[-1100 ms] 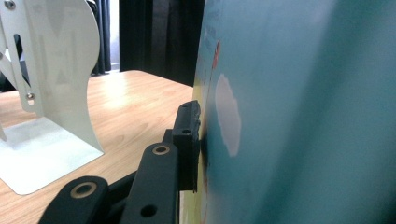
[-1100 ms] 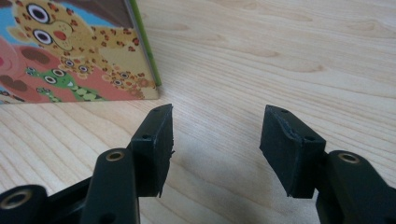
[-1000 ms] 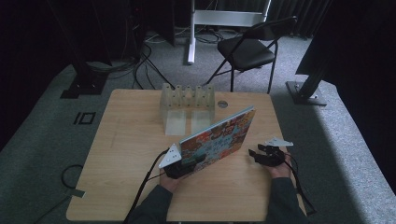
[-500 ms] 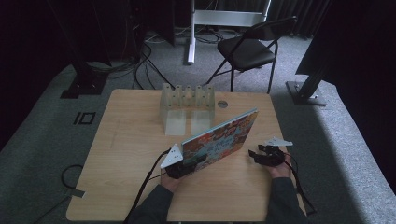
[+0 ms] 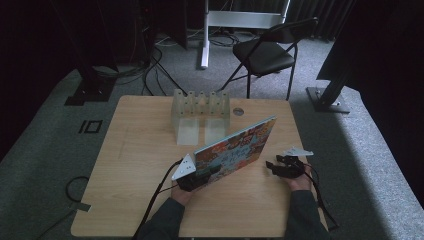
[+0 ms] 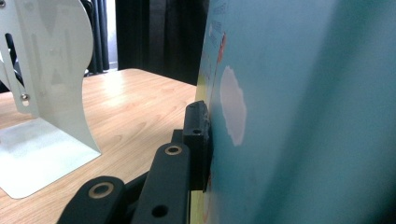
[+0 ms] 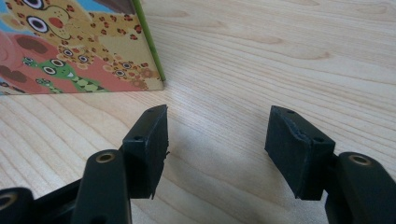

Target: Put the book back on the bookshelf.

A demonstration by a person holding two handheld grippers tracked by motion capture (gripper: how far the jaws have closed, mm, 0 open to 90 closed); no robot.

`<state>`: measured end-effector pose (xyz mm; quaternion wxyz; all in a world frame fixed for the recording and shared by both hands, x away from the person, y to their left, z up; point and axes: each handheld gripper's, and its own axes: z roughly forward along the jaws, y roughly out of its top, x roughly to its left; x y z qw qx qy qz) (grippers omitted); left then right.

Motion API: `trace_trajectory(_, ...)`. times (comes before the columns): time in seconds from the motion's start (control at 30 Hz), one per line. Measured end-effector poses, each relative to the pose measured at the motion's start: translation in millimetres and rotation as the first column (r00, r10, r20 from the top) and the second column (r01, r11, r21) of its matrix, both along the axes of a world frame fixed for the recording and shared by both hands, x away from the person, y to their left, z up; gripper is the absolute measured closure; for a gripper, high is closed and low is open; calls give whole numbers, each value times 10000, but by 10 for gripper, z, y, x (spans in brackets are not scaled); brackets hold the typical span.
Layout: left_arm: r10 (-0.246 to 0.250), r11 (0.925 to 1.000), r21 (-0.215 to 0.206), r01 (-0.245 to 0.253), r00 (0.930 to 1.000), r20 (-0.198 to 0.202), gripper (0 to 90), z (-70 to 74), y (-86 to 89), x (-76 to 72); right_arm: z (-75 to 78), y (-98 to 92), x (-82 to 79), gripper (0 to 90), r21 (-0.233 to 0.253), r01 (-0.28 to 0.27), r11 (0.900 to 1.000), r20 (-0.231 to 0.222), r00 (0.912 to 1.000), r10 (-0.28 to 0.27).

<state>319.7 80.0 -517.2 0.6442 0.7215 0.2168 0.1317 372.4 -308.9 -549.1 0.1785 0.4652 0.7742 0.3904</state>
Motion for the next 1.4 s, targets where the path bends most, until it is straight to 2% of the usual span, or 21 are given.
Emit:
trace_trajectory(0.37, 134, 9994, 312, -142, 9996, 253, 804, 49, 63, -11, -3, -4, 7, 383, 28, -43, 10000, -99, 9999, 43)
trace_trajectory(0.57, 169, 9998, 115, -168, 9998, -45, 809, 36, 180, 10, -3, -2, 8, 383, 35, -60, 10000, -128, 9999, 60)
trace_trajectory(1.03, 279, 9988, 391, -287, 9994, 195, 810, 76, 266, -52, -4, -4, 9, 383, 43, -57, 10000, -145, 9999, 58)
trace_trajectory(1.4, 517, 9981, 343, -521, 9986, 136, 810, 71, 420, -122, -6, 6, 11, 312, -108, 90, 9999, -141, 9999, -92)
